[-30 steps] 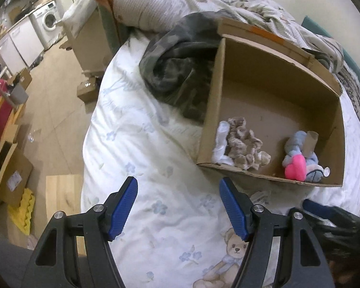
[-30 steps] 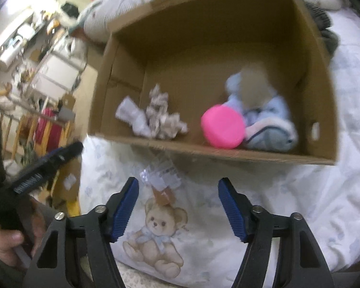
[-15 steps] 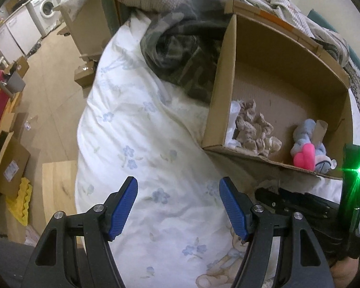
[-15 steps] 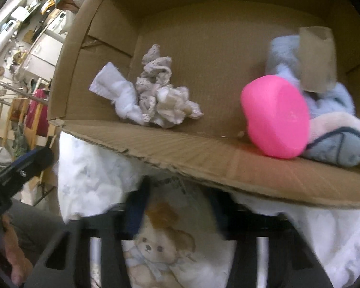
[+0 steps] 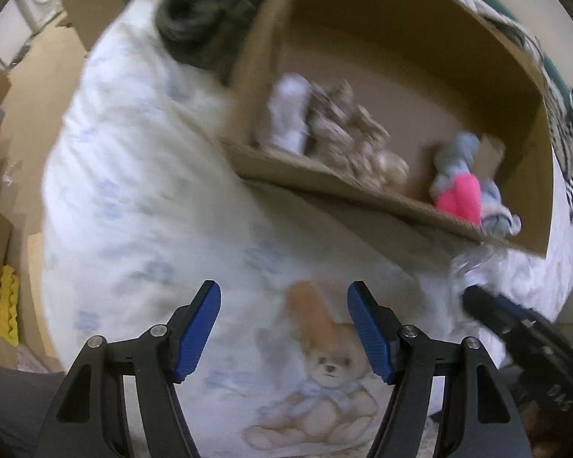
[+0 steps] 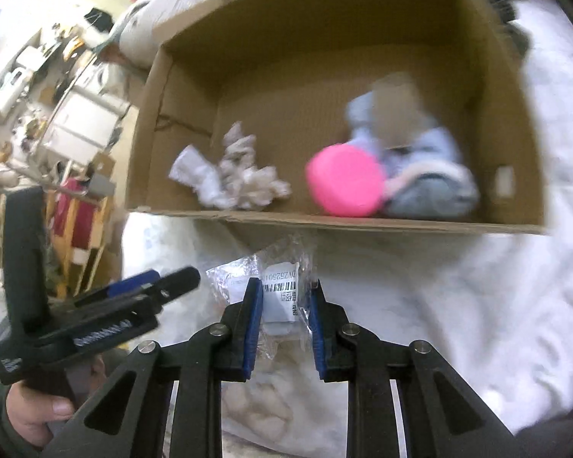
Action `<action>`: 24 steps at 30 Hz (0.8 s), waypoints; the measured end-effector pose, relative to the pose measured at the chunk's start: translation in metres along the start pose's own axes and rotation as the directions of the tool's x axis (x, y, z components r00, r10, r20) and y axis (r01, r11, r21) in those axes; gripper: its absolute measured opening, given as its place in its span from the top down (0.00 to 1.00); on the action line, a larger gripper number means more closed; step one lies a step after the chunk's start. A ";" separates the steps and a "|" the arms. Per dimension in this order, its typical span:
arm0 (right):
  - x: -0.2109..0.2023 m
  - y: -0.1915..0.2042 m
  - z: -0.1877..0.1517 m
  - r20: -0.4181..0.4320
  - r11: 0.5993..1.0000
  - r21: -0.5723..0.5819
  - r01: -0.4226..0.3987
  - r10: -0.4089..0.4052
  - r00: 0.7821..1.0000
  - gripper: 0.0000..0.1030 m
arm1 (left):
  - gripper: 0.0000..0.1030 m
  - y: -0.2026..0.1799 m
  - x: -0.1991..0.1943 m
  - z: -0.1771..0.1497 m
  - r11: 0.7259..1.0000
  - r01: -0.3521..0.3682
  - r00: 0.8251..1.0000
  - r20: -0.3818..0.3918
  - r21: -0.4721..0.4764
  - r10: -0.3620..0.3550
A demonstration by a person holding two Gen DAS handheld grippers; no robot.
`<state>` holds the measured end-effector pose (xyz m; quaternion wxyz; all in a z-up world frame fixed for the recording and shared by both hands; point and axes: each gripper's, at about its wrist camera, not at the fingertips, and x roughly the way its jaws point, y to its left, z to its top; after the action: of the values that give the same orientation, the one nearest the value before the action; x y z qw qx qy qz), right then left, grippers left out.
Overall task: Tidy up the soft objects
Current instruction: 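Grasp the small tan piece with the left gripper while the right grasps the barcode plastic bag, then carry the tan piece and plastic bag over the box with both grippers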
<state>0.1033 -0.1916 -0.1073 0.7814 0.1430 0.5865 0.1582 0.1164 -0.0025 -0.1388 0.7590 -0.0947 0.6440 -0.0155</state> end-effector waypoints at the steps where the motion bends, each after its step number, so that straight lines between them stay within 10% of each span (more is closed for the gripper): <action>1: -0.004 -0.004 -0.002 0.014 1.000 0.005 0.015 -0.015 1.000 0.76 | 0.36 -0.003 0.004 -0.001 1.000 -0.001 1.000 -0.013 0.005 0.001; 9: -0.016 -0.029 -0.004 0.036 0.997 0.071 0.012 -0.014 0.999 0.76 | 0.47 0.003 0.036 -0.005 0.998 -0.054 0.993 -0.105 -0.019 0.052; 14: -0.009 -0.021 -0.003 0.029 0.998 0.060 0.008 -0.010 1.000 0.76 | 0.90 0.008 0.033 -0.005 1.000 0.012 0.993 -0.120 -0.028 -0.015; 24: -0.009 -0.017 -0.006 0.019 0.999 0.044 0.015 -0.016 1.000 0.76 | 0.94 0.011 -0.001 -0.005 0.999 -0.033 0.999 -0.014 0.017 0.033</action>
<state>0.0960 -0.2109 -0.1081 0.7848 0.1572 0.5833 0.1379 0.1106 0.0079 -0.1401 0.7554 -0.0777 0.6506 -0.0089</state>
